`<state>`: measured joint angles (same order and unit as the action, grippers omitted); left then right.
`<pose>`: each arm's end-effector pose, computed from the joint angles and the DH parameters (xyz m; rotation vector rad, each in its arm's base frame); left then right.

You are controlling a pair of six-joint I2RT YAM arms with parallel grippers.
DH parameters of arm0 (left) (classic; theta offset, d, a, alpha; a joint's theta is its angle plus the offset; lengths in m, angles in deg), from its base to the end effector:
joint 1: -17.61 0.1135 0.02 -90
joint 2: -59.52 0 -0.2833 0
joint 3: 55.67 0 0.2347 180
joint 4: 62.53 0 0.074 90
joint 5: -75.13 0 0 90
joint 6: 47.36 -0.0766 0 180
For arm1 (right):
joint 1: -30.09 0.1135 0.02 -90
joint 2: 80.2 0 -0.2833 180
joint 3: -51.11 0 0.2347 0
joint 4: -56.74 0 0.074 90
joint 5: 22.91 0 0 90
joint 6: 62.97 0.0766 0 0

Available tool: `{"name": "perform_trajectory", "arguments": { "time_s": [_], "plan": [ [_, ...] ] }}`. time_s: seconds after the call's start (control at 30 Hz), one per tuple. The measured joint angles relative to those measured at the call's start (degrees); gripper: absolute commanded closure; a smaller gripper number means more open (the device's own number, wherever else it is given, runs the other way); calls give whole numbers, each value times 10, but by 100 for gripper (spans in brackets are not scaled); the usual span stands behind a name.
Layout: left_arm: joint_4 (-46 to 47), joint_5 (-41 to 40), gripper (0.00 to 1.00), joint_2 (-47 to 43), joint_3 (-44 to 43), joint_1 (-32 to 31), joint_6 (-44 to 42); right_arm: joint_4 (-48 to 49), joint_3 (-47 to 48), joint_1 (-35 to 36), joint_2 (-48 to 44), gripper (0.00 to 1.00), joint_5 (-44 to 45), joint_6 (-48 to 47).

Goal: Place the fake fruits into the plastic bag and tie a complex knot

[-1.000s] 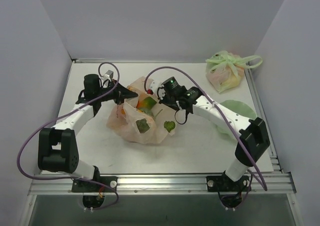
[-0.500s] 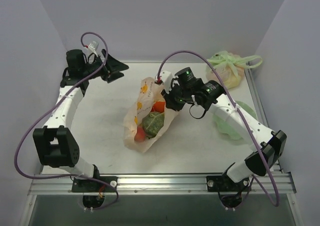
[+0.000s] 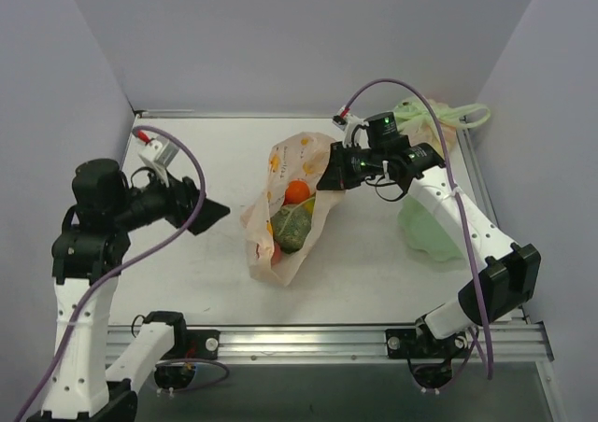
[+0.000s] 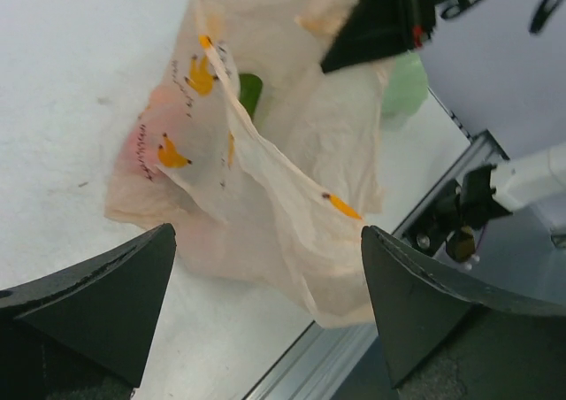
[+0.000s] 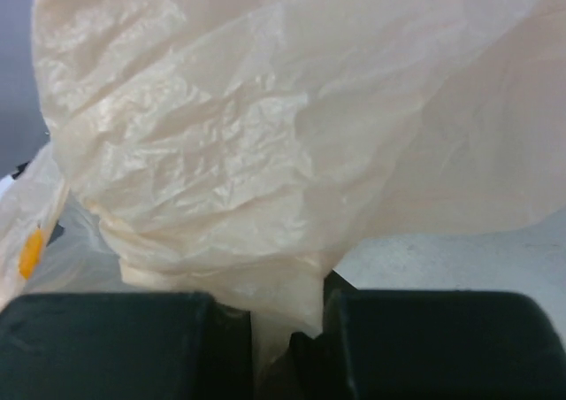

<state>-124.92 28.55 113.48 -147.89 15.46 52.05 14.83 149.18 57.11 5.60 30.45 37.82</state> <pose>0.1538 -0.0585 0.4349 0.3707 1.9371 -0.8811 0.2878 0.1981 0.3789 -0.7007 2.0335 1.0595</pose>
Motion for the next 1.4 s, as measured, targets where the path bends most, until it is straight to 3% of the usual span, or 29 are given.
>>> {"name": "perform_trajectory", "arguments": {
  "time_s": [0.23, 0.5, 0.77, 1.1, 1.2, 1.23, 1.3, 1.33, 1.4],
  "plan": [
    [-54, 33, 5, -93, 99, -60, -14, 61, -35, -22, -3, 100, -30, 90],
    [-11, 39, 5, -140, 221, -144, 62, 85, -42, -38, -3, 100, -39, 124],
    [133, -16, 7, -110, 246, -285, 141, 91, -47, -38, -3, 100, -46, 132],
    [230, -102, 12, -13, 256, -376, 179, 94, -47, -40, -3, 100, -54, 132],
    [245, -126, 26, -11, 259, -386, 190, 95, -47, -45, -3, 100, -57, 133],
    [249, -135, 51, -11, 259, -386, 191, 96, -47, -46, -3, 100, -59, 133],
    [254, -146, 80, -10, 259, -382, 197, 98, -48, -49, -3, 100, -63, 133],
    [255, -146, 100, -10, 257, -376, 193, 99, -49, -51, -3, 100, -65, 133],
    [241, -137, 100, -6, 234, -354, 179, 99, -53, -60, -5, 100, -76, 133]
  ]
}}
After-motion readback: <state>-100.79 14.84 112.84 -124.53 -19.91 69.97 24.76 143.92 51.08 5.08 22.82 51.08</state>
